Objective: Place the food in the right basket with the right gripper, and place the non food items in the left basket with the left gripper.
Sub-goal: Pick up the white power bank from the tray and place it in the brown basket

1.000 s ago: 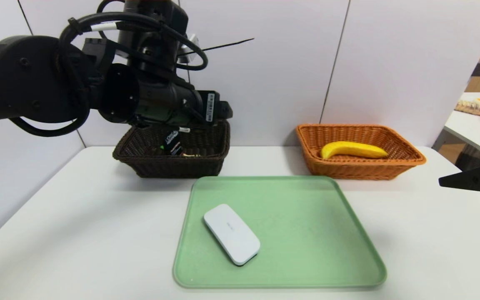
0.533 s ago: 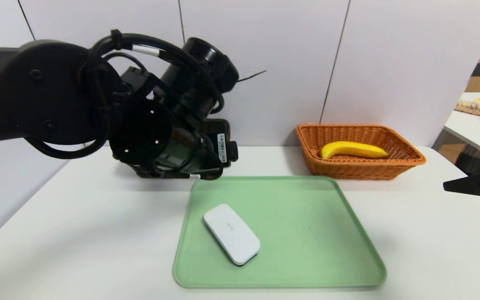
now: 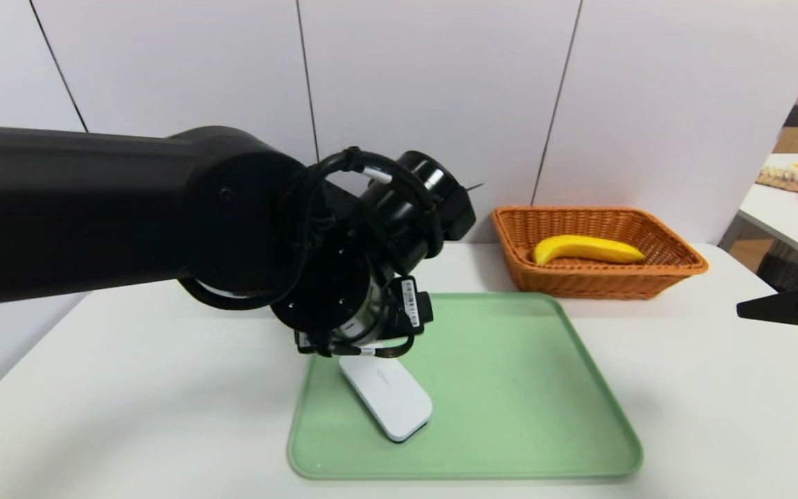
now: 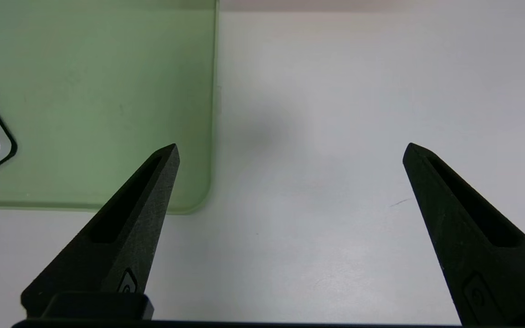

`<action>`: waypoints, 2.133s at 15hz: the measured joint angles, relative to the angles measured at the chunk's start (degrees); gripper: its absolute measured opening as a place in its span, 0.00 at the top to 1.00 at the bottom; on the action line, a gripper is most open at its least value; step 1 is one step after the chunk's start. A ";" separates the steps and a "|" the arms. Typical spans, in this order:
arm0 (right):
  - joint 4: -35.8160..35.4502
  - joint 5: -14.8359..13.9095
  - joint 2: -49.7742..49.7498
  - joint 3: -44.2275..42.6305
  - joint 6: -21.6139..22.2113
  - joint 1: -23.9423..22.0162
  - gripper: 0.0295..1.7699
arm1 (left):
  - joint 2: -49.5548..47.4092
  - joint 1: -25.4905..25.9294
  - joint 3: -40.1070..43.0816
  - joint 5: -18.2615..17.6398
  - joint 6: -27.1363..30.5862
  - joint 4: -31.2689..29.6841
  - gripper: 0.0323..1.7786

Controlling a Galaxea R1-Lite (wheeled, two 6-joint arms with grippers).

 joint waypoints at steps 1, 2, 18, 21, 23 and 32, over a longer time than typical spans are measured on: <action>-0.02 0.16 0.01 0.11 0.00 -0.09 0.04 | 0.91 -0.05 -1.10 0.02 -0.68 1.05 0.05; -0.04 0.18 0.04 0.16 0.00 -0.17 0.04 | 1.60 -0.05 -2.08 -0.02 -1.51 2.29 0.05; -3.12 1.12 -3.02 5.40 -0.11 -0.26 0.04 | 10.28 0.61 -13.18 -9.31 -19.13 15.91 0.05; -3.17 1.18 -3.38 5.97 -0.09 -0.24 0.04 | 11.00 0.96 -13.28 -9.86 -20.42 16.13 0.05; -3.17 1.21 -3.57 6.28 -0.09 -0.24 0.04 | 11.50 1.19 -13.28 -9.95 -20.50 16.13 0.05; -3.64 1.18 -3.80 7.22 -0.17 -0.24 0.04 | 14.56 3.17 -15.32 -12.04 -20.46 16.07 0.05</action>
